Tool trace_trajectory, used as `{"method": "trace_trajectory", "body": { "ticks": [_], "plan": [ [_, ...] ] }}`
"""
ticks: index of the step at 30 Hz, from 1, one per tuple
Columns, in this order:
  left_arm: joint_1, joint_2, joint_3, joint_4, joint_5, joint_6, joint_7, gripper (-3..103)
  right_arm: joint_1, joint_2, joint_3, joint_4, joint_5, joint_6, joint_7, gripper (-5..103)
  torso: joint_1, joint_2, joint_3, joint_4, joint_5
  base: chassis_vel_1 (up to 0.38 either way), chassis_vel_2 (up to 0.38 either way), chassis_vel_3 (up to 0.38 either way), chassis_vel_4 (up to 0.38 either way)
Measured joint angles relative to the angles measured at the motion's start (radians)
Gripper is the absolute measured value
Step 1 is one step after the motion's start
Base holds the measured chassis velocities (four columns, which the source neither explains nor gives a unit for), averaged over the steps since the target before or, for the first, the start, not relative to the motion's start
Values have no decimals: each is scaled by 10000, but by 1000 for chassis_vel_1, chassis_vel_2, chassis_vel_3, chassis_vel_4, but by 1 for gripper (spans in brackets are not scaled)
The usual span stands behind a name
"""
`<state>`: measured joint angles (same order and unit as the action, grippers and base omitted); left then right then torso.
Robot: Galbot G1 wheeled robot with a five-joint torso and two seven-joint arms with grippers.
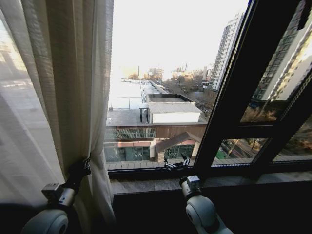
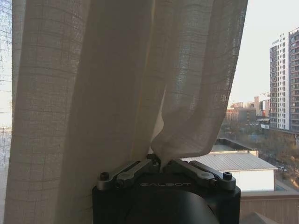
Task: Open the curtains by pulling them apart, changing their state from closed to fully open.
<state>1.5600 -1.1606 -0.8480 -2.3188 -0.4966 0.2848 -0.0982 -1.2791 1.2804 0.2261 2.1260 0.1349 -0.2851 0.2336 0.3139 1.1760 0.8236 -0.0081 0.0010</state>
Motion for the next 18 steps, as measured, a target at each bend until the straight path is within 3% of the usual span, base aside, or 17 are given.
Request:
{"method": "trace_trajectory", "body": {
  "ticks": [8,12,14,16,17,18],
  "plan": [
    [-184,61,-1560,930,-314,-146,-917,0,116,-18,-194,-157,-23,0,-101,100,1,1,-1,5,-14,-20,-14,18,7],
    [-442,355,-3021,2103,-546,-133,-2114,0,256,-11,-390,-380,-36,13,-166,100,0,1,-1,4,-11,0,0,0,0],
    [-503,405,-3277,2319,-554,-114,-2336,0,295,5,-441,-431,-39,20,-174,100,0,1,0,4,-10,0,0,0,0],
    [-666,570,-3953,2952,-555,-66,-2937,0,364,48,-540,-526,-53,47,-200,100,0,0,0,3,-7,0,0,0,0],
    [-771,731,-4420,3463,-547,-18,-3528,0,404,90,-615,-598,-107,75,-220,100,0,0,0,3,-8,0,0,0,0],
    [-771,731,-4420,3463,-547,-18,-3528,0,404,90,-615,-598,-107,75,-220,100,0,0,0,3,-8,0,0,0,0]
  ]
}}
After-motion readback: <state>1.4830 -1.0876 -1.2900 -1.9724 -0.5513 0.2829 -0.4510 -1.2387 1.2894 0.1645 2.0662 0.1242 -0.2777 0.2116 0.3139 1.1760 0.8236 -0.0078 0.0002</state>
